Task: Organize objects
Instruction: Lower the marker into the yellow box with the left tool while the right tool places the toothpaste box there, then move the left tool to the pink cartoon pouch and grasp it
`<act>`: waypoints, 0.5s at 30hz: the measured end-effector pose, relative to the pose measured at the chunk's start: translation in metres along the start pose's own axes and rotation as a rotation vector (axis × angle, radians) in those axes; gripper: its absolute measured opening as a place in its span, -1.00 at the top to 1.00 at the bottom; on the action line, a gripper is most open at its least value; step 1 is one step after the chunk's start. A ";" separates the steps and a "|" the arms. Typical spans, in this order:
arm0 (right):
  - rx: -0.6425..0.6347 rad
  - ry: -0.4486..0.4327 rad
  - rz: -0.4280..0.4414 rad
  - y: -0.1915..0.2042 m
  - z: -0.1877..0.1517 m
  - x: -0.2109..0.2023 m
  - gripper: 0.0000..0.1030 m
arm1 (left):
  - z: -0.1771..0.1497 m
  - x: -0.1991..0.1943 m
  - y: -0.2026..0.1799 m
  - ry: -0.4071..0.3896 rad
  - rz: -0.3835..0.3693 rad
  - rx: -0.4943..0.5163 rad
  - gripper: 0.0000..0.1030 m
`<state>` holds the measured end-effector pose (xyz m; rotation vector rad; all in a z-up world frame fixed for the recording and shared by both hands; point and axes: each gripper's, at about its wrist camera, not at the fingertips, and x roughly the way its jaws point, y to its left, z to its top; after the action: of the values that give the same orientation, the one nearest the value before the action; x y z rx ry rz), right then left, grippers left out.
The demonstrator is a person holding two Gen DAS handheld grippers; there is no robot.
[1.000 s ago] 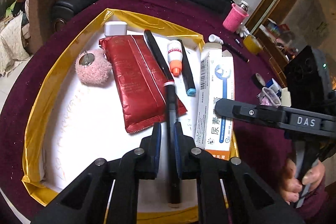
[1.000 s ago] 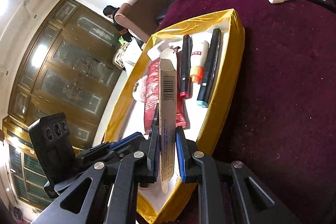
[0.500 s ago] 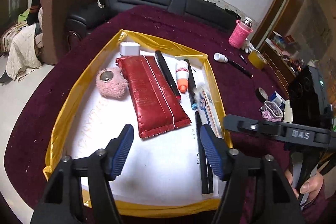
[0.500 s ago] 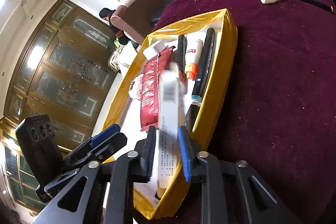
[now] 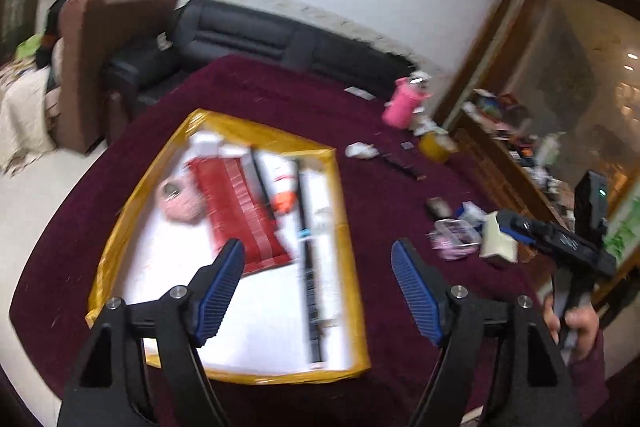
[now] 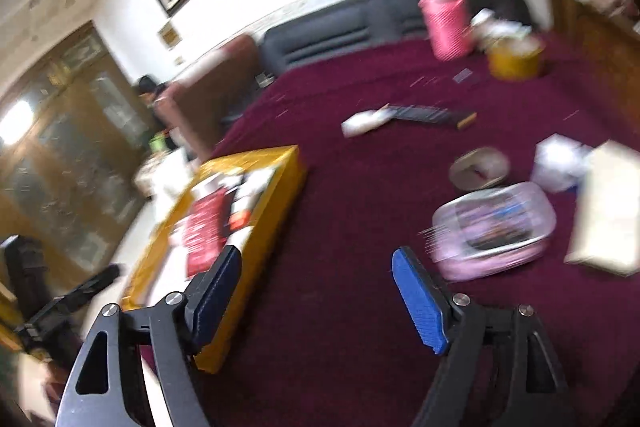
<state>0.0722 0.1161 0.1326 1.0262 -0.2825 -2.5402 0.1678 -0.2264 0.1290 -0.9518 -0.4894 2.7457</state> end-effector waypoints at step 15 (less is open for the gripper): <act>-0.253 -0.399 -0.307 0.007 0.164 -0.172 -1.00 | 0.071 0.038 -0.166 -0.068 -0.119 0.390 -0.86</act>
<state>0.0726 0.1895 0.3591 0.4927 0.1020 -2.9515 0.1058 -0.0787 0.2211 -0.7094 -0.0122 2.6311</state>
